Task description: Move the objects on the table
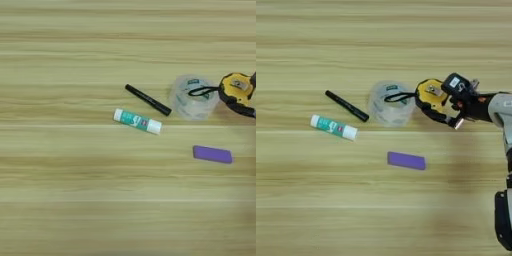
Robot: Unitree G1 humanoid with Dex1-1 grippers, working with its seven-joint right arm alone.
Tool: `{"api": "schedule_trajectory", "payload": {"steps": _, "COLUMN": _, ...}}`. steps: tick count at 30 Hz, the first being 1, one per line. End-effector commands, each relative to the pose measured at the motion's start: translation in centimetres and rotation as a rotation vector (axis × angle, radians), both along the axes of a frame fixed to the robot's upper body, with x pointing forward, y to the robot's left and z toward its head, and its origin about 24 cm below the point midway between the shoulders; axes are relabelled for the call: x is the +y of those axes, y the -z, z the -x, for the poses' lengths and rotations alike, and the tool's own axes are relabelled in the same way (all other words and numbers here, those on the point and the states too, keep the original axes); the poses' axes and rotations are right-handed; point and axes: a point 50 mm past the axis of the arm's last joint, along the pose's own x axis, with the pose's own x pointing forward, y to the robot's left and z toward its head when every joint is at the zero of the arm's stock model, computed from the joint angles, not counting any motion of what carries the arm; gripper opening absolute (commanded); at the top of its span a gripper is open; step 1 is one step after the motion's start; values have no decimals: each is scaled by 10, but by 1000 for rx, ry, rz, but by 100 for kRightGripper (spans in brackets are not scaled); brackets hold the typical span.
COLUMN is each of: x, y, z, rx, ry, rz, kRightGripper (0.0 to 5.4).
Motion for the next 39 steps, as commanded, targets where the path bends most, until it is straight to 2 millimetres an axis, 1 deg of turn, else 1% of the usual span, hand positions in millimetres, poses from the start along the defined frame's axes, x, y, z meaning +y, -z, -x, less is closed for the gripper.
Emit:
{"api": "schedule_trajectory", "payload": {"steps": 1, "x": -16, "y": -50, "z": -8, "rx": -164, "ry": 44, "rz": 70, "kRightGripper": 449}}
{"api": "schedule_trajectory", "payload": {"steps": 11, "x": -30, "y": -39, "z": 1, "rx": -120, "ry": 97, "rz": 45, "kRightGripper": 449}}
{"api": "schedule_trajectory", "payload": {"steps": 14, "x": -33, "y": -31, "z": 3, "rx": -86, "ry": 119, "rz": 41, "kRightGripper": 449}}
{"api": "schedule_trajectory", "payload": {"steps": 22, "x": -24, "y": 0, "z": 5, "rx": 8, "ry": 101, "rz": 33, "kRightGripper": 449}}
{"api": "schedule_trajectory", "payload": {"steps": 26, "x": -16, "y": 8, "z": 5, "rx": 35, "ry": 63, "rz": 18, "kRightGripper": 449}}
{"api": "schedule_trajectory", "payload": {"steps": 32, "x": -9, "y": 9, "z": 2, "rx": 32, "ry": 29, "rz": 4, "kRightGripper": 449}}
{"api": "schedule_trajectory", "payload": {"steps": 33, "x": -8, "y": 9, "z": 2, "rx": 30, "ry": 26, "rz": 4, "kRightGripper": 477}}
{"api": "schedule_trajectory", "payload": {"steps": 35, "x": -7, "y": 7, "z": 1, "rx": 23, "ry": 17, "rz": -2, "kRightGripper": 499}}
{"api": "schedule_trajectory", "payload": {"steps": 37, "x": -6, "y": 3, "z": 0, "rx": 4, "ry": 7, "rz": -18, "kRightGripper": 537}}
{"api": "schedule_trajectory", "payload": {"steps": 39, "x": -5, "y": -4, "z": -2, "rx": -26, "ry": 0, "rz": -38, "kRightGripper": 539}}
